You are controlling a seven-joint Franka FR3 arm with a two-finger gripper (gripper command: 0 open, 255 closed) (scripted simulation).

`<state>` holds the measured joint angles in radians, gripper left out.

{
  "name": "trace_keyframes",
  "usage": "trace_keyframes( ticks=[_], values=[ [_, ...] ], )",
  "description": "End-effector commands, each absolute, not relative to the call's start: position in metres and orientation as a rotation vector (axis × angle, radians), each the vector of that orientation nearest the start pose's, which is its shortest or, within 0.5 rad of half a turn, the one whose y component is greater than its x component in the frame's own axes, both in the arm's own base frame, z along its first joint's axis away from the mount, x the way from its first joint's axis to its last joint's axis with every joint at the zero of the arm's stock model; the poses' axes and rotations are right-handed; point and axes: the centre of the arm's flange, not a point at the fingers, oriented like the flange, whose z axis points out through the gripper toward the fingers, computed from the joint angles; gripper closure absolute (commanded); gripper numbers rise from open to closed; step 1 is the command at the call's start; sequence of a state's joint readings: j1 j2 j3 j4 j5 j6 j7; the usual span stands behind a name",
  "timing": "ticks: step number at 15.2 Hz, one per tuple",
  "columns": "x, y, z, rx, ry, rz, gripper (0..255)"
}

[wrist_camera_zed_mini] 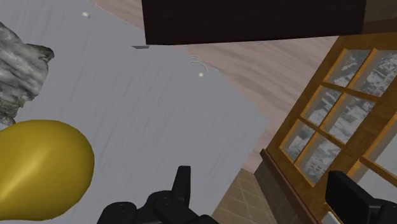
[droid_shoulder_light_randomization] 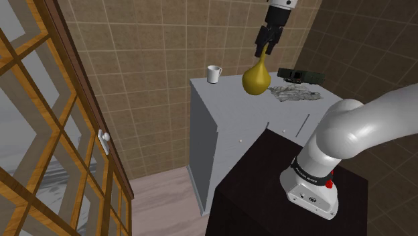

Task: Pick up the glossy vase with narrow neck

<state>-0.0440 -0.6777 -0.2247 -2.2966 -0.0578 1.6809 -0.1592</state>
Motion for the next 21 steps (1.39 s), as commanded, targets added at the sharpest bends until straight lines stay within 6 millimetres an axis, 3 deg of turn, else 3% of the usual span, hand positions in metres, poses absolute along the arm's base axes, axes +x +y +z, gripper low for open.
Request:
trace_keyframes(
  ticks=[1, 21],
  values=[
    [0.337, -0.144, 0.583, -3.073, 0.079, -0.109, 0],
    [0.419, -0.383, 0.557, -3.118, -0.024, -0.204, 0]
  ],
)
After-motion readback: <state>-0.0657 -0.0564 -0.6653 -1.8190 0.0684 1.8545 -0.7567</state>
